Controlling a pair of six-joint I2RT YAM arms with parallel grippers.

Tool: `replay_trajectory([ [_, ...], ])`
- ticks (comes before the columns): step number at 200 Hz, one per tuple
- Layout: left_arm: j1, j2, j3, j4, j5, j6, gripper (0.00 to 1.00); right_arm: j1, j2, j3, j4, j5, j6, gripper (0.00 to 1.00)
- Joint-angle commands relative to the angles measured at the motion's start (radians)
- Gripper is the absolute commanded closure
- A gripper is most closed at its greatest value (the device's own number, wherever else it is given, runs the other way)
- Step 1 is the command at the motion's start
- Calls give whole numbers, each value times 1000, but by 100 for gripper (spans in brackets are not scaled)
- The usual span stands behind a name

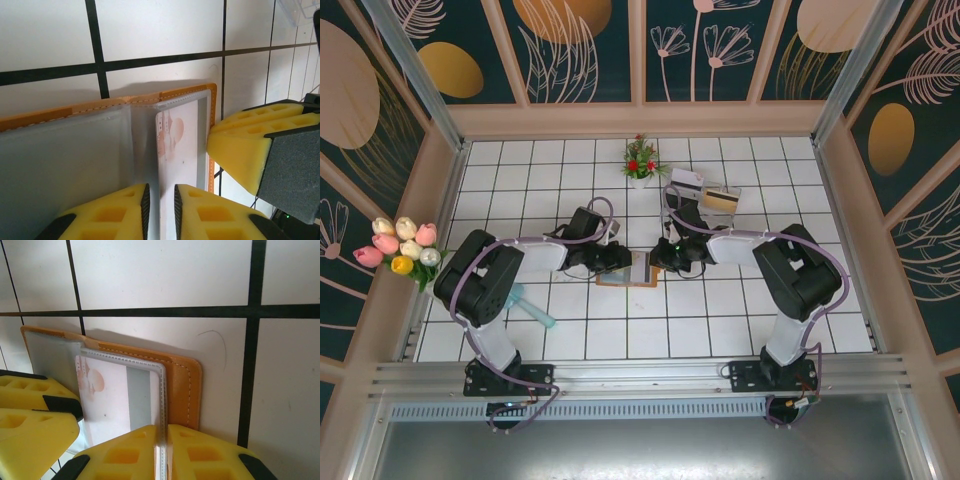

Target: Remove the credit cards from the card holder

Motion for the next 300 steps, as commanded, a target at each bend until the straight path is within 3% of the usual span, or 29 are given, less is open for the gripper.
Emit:
replay_trajectory([
  [1, 9, 38, -22, 11, 20, -5, 80, 12, 76, -50, -92, 66, -20, 84],
  [69, 9, 79, -6, 73, 110, -11, 90, 12, 77, -49, -91, 63, -23, 84],
  [99, 10, 67, -11, 68, 98, 5, 100, 12, 83, -49, -94, 65, -23, 84],
  [217, 53, -23, -46, 11, 35, 46, 100, 12, 95, -61, -86, 72, -20, 84],
  [243, 53, -7, -55, 57, 84, 20, 100, 11, 98, -62, -87, 67, -25, 84],
  [274, 49, -1, -58, 136, 170, 0, 79, 12, 111, -59, -87, 64, -29, 84],
  [300, 41, 24, -38, 97, 156, 15, 75, 11, 114, -60, -83, 62, -26, 84],
])
